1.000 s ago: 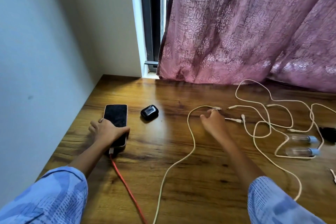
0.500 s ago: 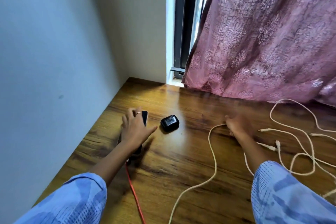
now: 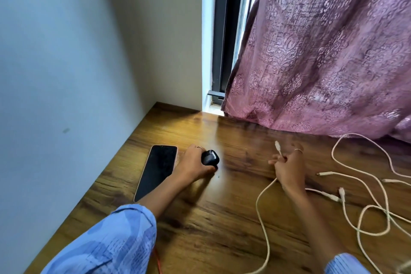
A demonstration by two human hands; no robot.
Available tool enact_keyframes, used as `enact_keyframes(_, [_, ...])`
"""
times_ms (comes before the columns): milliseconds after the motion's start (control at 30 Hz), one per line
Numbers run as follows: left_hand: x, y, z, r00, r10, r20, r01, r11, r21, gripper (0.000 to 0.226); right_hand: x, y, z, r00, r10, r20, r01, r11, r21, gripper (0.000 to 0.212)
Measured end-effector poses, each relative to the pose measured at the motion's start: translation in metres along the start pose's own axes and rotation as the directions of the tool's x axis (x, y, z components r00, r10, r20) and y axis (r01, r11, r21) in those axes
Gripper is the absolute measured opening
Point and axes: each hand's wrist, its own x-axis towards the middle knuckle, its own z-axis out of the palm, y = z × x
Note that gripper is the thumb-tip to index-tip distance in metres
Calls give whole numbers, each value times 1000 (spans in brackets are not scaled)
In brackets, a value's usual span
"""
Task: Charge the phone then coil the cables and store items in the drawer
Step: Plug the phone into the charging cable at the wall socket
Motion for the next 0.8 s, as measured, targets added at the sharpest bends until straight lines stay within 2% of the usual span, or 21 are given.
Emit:
enact_keyframes(67, [-9,11,-7,999,-5,-54,-3,988,-156,57,-19,-15,-5,999,26,45,-33,986,162,59])
enact_keyframes(100, [-16,19,-13,998,-28,-48,12,956,-294,56,-28,-20,-8,997,50,63,-63,972,228,62])
enact_keyframes(200, [-43,41,-35,993,-44,109,106,734,-671,56,-59,-40,-20,984,132,118,-168,906,388,54])
enact_keyframes(300, [-71,59,-52,977,25,211,161,564,-810,50,-103,-66,-36,981,89,173,-162,867,472,37])
enact_keyframes(400, [-96,74,-64,953,99,285,240,325,-915,29,-146,-88,-49,984,-44,171,-36,899,437,20])
enact_keyframes(467, [-110,81,-69,946,104,306,281,203,-938,27,-169,-97,-54,982,-125,140,47,886,461,15])
enact_keyframes(667, [-143,94,-88,951,173,255,236,124,-964,26,-210,-107,-69,973,-228,33,187,866,464,13])
enact_keyframes(800, [-158,100,-98,960,193,204,187,106,-977,24,-227,-113,-80,964,-259,59,201,856,476,18])
